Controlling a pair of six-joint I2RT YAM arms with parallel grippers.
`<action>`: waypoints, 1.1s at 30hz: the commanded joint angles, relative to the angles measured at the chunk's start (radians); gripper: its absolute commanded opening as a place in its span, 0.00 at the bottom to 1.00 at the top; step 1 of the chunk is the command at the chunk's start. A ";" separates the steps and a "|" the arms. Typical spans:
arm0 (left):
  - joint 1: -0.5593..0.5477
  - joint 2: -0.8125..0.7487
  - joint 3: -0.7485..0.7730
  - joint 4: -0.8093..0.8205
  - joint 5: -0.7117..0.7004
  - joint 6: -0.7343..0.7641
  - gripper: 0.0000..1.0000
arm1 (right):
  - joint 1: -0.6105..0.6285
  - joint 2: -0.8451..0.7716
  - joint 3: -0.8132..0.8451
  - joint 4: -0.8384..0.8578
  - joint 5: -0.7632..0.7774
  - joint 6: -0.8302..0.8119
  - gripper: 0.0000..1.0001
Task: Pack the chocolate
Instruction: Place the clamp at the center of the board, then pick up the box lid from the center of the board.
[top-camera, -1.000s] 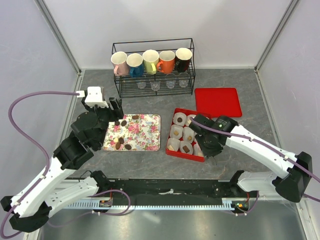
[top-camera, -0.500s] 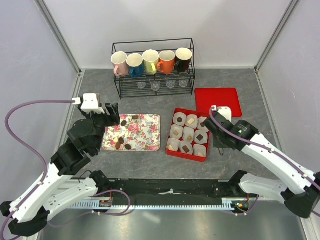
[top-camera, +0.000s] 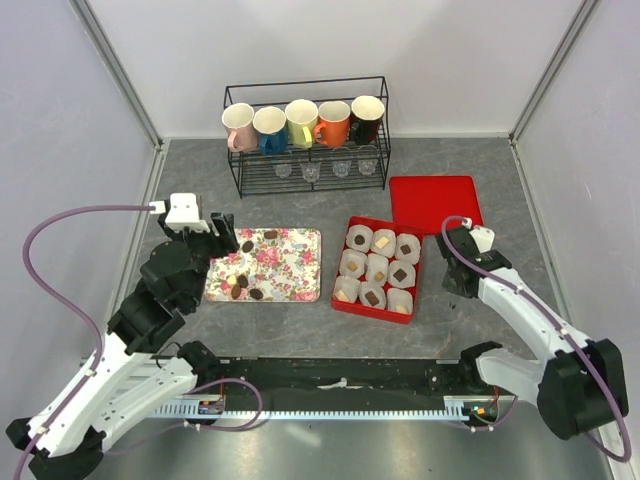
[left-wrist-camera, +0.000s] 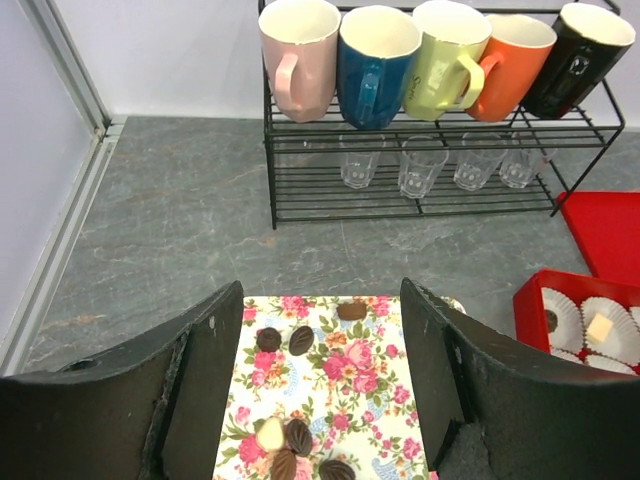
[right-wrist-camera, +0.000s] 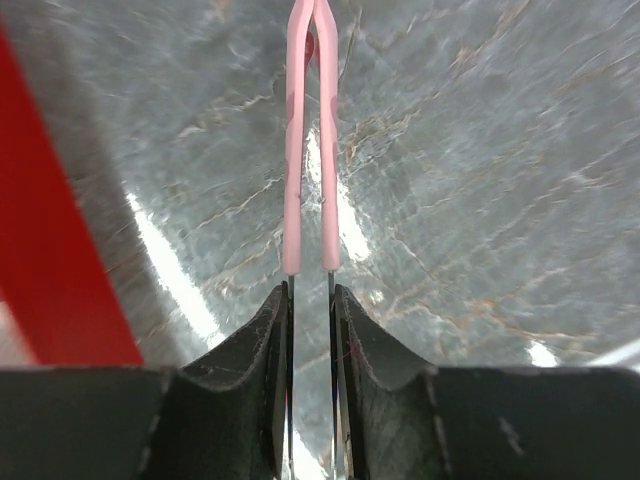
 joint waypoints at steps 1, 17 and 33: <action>0.074 -0.012 -0.025 0.032 0.101 -0.031 0.71 | -0.067 0.043 -0.072 0.175 -0.092 -0.014 0.22; 0.175 -0.038 -0.058 0.039 0.216 -0.071 0.70 | -0.138 0.057 -0.087 0.191 -0.114 -0.010 0.63; 0.178 -0.041 -0.067 0.041 0.236 -0.076 0.70 | -0.188 0.140 0.233 0.184 -0.058 -0.207 0.75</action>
